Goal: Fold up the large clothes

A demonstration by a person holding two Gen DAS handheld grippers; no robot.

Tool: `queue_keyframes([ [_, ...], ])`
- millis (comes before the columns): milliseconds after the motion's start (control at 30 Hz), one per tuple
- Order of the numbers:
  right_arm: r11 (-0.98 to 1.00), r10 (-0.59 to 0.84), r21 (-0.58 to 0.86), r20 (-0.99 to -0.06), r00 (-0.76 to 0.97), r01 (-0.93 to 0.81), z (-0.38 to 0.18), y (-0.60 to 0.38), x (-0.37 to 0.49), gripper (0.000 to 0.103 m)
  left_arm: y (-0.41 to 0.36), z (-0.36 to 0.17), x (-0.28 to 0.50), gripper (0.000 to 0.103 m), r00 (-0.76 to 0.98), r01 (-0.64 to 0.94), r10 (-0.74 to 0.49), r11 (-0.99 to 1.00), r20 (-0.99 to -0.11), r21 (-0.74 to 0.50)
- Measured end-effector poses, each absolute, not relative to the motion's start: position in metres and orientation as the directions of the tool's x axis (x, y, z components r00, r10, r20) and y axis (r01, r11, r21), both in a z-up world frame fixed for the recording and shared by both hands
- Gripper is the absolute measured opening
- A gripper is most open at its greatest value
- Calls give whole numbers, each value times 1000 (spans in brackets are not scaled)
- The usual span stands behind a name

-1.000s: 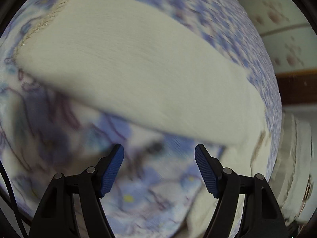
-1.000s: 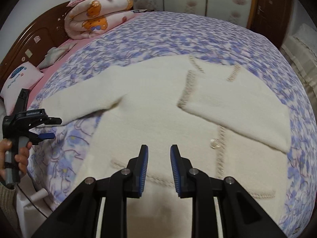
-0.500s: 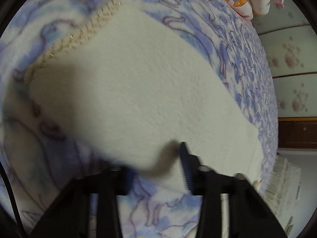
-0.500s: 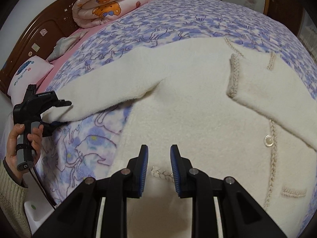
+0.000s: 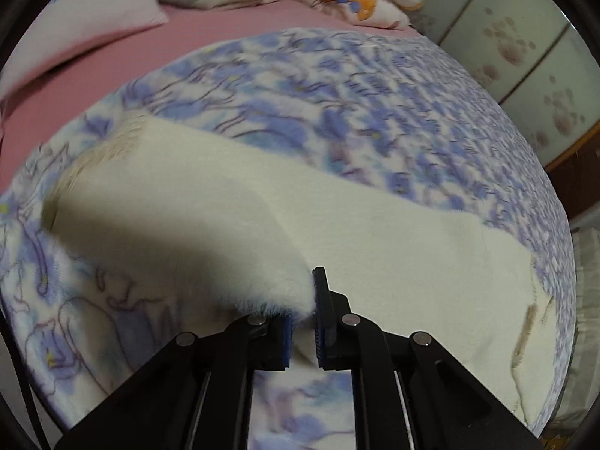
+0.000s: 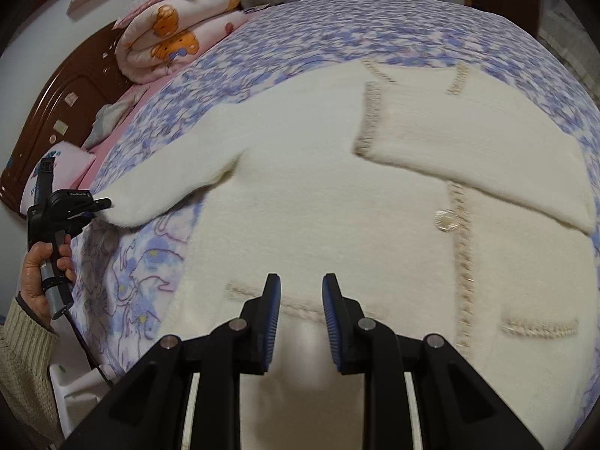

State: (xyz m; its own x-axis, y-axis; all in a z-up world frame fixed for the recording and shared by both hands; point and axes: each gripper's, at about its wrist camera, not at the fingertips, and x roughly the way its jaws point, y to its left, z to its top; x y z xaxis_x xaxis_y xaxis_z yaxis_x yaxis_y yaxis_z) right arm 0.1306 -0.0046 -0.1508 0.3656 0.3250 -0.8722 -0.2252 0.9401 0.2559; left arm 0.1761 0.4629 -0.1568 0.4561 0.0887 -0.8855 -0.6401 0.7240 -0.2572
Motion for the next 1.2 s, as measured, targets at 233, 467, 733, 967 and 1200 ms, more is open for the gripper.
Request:
queue_keyframes([
  [233, 938, 340, 334, -831, 441, -94, -141, -81, 129, 23, 309, -60, 220, 7, 619, -297, -20, 919, -785, -258],
  [467, 948, 300, 317, -835, 462, -43, -148, -120, 125, 23, 151, -88, 234, 26, 516, 73, -305, 947, -800, -313],
  [733, 939, 329, 341, -837, 438, -52, -165, -144, 129, 42, 133, -144, 217, 64, 395, 62, -337, 938, -855, -342],
  [967, 929, 370, 342, -828, 422, -144, -165, -112, 161, 42, 180, -137, 186, 65, 476, -23, -291, 939, -830, -343],
  [1200, 883, 443, 307, -794, 417, -354, -149, -37, 190, 42, 224, -148, 152, 66, 460, -136, -177, 954, -870, -266],
])
